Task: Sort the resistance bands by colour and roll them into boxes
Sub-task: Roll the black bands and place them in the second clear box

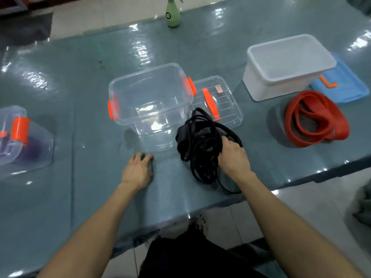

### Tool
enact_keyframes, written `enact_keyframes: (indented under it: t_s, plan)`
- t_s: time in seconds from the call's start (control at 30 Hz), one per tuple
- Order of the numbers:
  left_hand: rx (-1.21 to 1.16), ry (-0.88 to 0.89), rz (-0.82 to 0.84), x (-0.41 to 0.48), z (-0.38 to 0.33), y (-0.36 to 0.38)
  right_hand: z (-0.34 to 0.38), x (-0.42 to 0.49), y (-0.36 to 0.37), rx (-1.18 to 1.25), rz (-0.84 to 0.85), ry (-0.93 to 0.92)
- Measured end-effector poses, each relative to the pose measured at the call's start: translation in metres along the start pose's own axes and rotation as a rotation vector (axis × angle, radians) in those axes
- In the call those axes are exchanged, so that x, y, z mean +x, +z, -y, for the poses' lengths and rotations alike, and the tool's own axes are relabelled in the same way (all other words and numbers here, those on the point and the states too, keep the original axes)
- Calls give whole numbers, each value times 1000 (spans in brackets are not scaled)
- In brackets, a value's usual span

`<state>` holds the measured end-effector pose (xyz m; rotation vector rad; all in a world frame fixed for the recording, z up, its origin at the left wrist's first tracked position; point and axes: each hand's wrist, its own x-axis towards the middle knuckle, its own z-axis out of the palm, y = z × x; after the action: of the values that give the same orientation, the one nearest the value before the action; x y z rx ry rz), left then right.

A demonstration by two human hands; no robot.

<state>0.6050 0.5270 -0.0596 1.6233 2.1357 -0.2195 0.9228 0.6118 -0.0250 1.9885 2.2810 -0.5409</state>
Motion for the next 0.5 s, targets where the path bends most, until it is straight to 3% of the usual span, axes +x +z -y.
enact_keyframes:
  t_s: [0.1, 0.23, 0.3, 0.4, 0.5]
  plan:
    - [-13, -18, 24, -5, -7, -5, -11, 0, -7, 35, -24, -25]
    - [-88, -23, 115, -10, -26, -26, -12, 1, -39, 324, -25, -97]
    - [-257, 68, 30, -15, -48, -37, -11, 2, -66, 416, -26, -160]
    - [-698, 185, -118, -25, -92, -63, -2, 5, -104, 477, -62, -261]
    - [-910, 333, 12, -27, -131, -97, 20, 5, -141, 435, -106, -417]
